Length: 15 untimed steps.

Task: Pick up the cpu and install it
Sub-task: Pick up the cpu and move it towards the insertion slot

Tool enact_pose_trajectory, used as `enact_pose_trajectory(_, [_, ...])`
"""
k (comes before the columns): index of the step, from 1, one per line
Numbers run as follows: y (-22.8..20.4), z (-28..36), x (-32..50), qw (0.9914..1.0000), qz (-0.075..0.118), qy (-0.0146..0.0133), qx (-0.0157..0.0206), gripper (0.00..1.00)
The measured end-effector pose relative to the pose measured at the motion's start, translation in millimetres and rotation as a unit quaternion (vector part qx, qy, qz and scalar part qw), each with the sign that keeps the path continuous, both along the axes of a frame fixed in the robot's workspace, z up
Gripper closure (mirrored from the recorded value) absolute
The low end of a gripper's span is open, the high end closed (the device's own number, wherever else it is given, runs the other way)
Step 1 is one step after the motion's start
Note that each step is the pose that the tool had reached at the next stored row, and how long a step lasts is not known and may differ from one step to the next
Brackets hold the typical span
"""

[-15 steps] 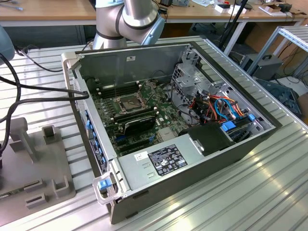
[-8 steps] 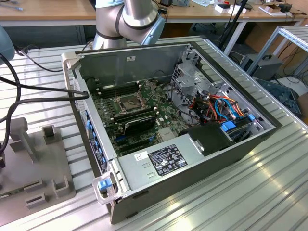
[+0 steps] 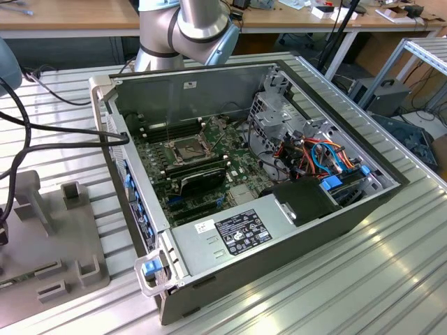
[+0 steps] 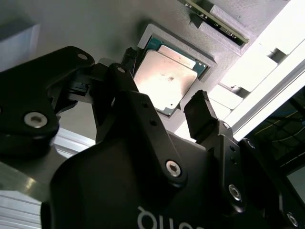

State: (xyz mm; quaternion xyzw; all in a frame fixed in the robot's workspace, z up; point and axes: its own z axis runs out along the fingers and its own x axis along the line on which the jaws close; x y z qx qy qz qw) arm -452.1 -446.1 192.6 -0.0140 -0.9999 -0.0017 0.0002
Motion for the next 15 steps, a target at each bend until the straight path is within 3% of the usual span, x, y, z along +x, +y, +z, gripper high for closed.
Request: enact_pose_trajectory(15, [0.1, -0.4, 0.0, 1.0, 0.001, -0.0001, -0.0003, 0.32])
